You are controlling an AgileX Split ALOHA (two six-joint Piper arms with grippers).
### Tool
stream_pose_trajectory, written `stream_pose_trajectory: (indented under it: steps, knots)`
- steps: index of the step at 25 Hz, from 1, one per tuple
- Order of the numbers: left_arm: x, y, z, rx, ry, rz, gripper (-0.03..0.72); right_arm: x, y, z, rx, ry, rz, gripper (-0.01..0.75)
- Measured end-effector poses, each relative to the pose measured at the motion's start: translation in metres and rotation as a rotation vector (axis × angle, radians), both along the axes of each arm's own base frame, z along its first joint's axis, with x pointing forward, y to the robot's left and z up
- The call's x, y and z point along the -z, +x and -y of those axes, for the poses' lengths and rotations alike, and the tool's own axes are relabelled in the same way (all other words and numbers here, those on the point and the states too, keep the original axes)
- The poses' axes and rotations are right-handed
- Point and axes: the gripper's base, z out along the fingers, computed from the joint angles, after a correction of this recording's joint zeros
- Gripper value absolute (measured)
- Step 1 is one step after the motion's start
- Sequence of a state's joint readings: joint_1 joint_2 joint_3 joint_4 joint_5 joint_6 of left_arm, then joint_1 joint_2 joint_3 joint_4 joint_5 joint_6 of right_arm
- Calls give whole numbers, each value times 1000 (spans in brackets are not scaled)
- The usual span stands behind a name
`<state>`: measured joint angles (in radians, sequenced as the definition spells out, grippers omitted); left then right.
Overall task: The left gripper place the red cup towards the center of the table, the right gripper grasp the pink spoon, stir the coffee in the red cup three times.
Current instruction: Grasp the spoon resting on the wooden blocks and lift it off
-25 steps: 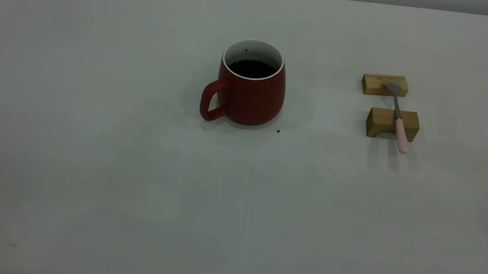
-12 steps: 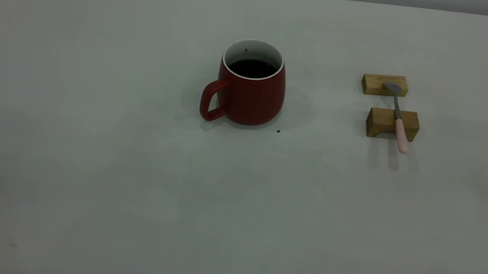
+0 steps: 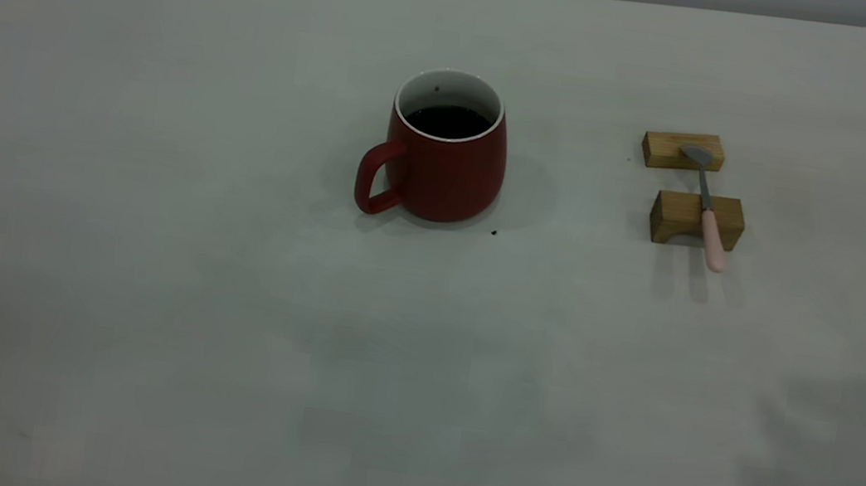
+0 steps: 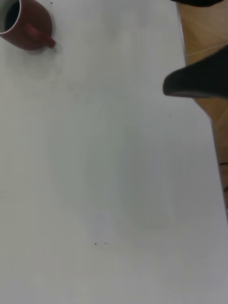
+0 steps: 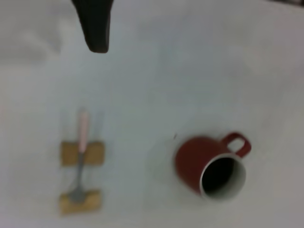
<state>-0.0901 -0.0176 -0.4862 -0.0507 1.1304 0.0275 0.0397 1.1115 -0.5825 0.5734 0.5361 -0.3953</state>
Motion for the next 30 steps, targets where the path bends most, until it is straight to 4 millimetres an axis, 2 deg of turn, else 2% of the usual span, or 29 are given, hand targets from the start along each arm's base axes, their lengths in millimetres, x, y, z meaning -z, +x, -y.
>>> stream_pose_trajectory:
  steps: [3, 6, 8, 11, 14, 17, 20, 27, 30]
  knots:
    - [0, 0, 0, 0, 0, 0, 446, 20, 42, -6, -53, 20, -87, 534]
    - [0, 0, 0, 0, 0, 0, 446, 51, 78, -21, -127, 9, -188, 535]
    - [0, 0, 0, -1, -1, 0, 446, 79, 99, -33, -171, -1, -276, 535]
    - [0, 0, 0, -2, -2, 0, 446, 111, 128, -45, -205, -12, -375, 535]
    - [0, 0, 0, -2, -2, 0, 446, 129, 154, -47, -210, -35, -437, 535]
    - [0, 0, 0, -2, -2, 0, 446, 133, 166, -46, -175, -60, -482, 535]
    - [0, 0, 0, -2, -2, 0, 446, 138, 170, -48, -145, -78, -487, 535]
    - [0, 0, 0, -2, -2, 0, 446, 172, 171, -66, -146, -110, -487, 535]
    - [0, 0, 0, -2, -2, 0, 446, 180, 173, -66, -128, -118, -470, 535]
